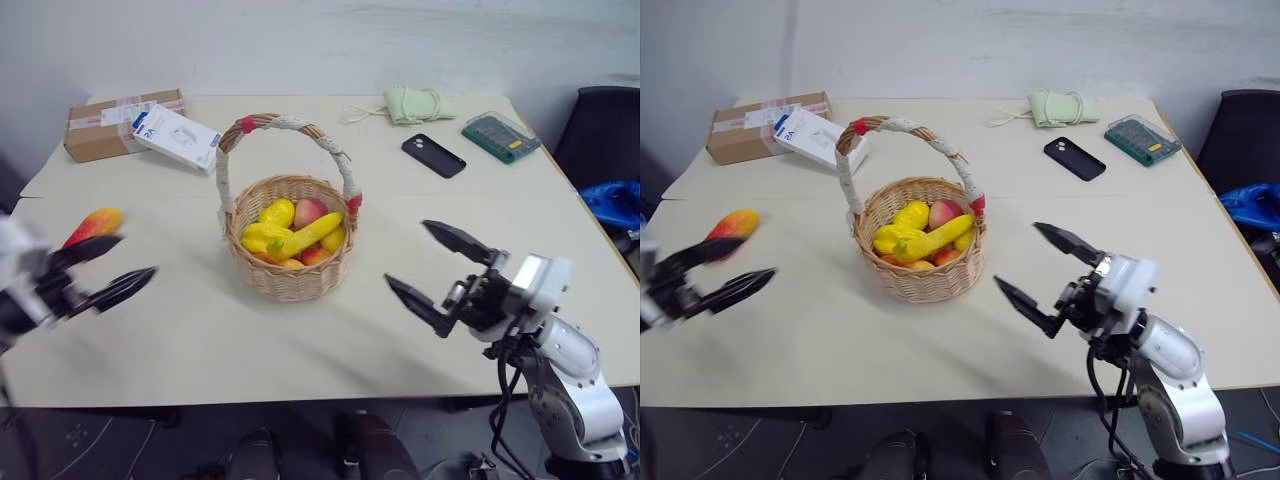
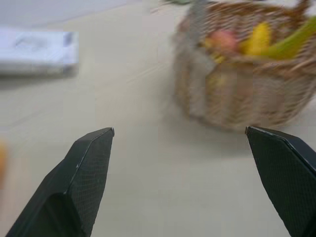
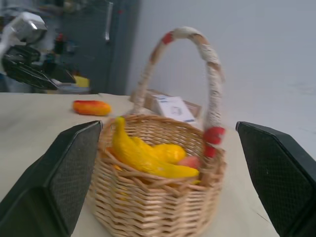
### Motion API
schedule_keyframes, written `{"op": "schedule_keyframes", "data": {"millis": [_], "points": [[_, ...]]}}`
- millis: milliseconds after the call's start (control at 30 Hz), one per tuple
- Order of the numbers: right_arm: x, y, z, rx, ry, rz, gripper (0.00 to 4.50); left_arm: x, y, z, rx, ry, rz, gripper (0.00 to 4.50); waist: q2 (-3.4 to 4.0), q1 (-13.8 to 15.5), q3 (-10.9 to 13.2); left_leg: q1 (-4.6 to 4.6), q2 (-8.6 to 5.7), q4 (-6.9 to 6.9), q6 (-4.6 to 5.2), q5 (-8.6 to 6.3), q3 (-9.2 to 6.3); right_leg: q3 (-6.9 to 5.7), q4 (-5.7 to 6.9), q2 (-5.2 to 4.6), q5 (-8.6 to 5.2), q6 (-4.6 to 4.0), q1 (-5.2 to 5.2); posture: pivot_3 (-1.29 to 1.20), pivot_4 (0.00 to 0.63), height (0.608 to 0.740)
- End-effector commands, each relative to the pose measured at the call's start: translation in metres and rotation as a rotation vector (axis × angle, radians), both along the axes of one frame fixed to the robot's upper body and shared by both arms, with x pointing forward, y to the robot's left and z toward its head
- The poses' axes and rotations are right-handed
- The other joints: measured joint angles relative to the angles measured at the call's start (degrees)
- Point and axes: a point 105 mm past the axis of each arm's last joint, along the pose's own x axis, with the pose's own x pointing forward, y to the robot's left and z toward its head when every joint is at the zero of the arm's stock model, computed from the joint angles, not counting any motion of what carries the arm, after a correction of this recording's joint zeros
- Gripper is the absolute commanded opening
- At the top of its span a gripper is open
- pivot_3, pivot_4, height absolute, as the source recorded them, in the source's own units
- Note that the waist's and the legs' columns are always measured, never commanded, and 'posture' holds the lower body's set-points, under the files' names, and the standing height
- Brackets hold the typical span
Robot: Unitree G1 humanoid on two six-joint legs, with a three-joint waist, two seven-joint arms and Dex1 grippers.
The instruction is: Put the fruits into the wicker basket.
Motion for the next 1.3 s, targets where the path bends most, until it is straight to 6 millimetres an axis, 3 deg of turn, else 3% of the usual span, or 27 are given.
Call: {"op": "schedule_keyframes", "data": {"millis": [33,133,233,300,467,633,733,933,1100,1200,1300], "points": [[-0.009,0.015,0.01,-0.009,-0.062,0.092,4.5,-0.036,0.065,-0.002,-0.029,-0.089,0.356,4.48,-0.16,0.2,0.0,-0.02,0.03,0.0,0.0,0.0,0.0,-0.03,-0.06,0.0,0.0,-0.01,-0.01,0.0,0.15,0.74],[-0.009,0.02,0.016,0.013,-0.082,0.118,4.5,-0.063,0.095,-0.008,-0.09,-0.103,0.574,4.48,-0.43,0.8,-0.1,-0.18,0.15,0.02,0.0,-0.01,-0.09,-0.21,-0.36,0.0,0.01,-0.05,0.0,0.0,0.15,0.74],[-0.007,0.024,0.017,0.022,-0.068,0.139,4.5,-0.075,0.104,-0.019,-0.174,-0.07,0.663,4.48,-0.55,0.9,-0.2,-0.24,0.16,0.01,0.06,-0.07,-0.09,-0.23,-0.54,-0.14,0.01,-0.27,0.03,0.0,0.15,0.74],[-0.007,0.024,0.015,0.009,-0.052,0.15,4.5,-0.062,0.098,-0.012,-0.162,-0.089,0.625,4.48,-0.56,1.0,-0.2,-0.27,0.15,-0.01,-0.16,-0.24,-0.09,-0.23,-0.7,-0.21,0.02,-0.4,0.07,0.0,0.15,0.74],[-0.003,0.023,0.014,-0.003,-0.036,0.141,4.5,-0.005,0.075,0.007,-0.1,-0.061,0.448,4.48,-0.65,1.4,-0.3,-0.34,0.17,-0.03,-0.14,-0.24,-0.09,-0.31,-0.83,-0.23,0.09,-0.63,0.07,0.0,0.15,0.74],[0.003,0.016,0.008,-0.007,-0.026,0.096,4.5,0.072,0.076,0.015,0.052,0.047,0.41,4.48,-0.6,1.4,-0.3,-0.35,0.2,-0.09,-0.14,-0.23,0.05,-0.28,-0.88,-0.2,0.15,-0.65,0.02,0.0,0.15,0.74],[0.005,0.009,0.0,-0.01,-0.02,0.055,4.5,0.099,0.076,0.013,0.111,0.109,0.401,4.48,-0.55,1.0,-0.3,-0.38,0.18,-0.17,0.12,-0.15,0.2,-0.3,-0.93,-0.08,0.47,-0.07,-0.03,0.0,0.15,0.74],[0.004,-0.002,-0.008,-0.006,-0.022,-0.026,4.5,0.133,0.059,0.0,0.131,0.198,0.369,4.48,-0.64,0.5,-0.3,-0.74,0.37,0.02,-0.21,-0.4,0.88,-0.86,-0.56,0.44,0.32,-0.01,-0.7,0.0,0.15,0.74],[0.004,-0.006,-0.008,-0.007,-0.031,-0.068,4.5,0.142,0.056,-0.011,0.158,0.259,0.425,4.48,-0.65,0.6,-0.3,-0.58,0.33,0.15,-0.27,-0.42,1.82,-1.37,-0.47,0.14,0.25,-0.06,-0.9,0.0,0.15,0.74],[0.003,-0.01,-0.007,-0.003,-0.036,-0.094,4.5,0.144,0.054,-0.012,0.134,0.264,0.433,3.86,-0.65,0.7,-0.3,-0.5,0.26,0.18,-0.06,-0.55,1.82,-1.38,-0.31,0.05,0.26,-0.06,-0.89,0.0,0.15,0.74],[0.002,-0.012,-0.006,-0.001,-0.038,-0.107,4.5,0.142,0.055,-0.016,0.104,0.275,0.437,2.92,-0.65,0.7,-0.3,-0.36,0.25,0.22,-0.07,-0.53,1.83,-1.36,-0.07,0.04,0.24,-0.1,-0.87,0.0,0.15,0.74]]}}
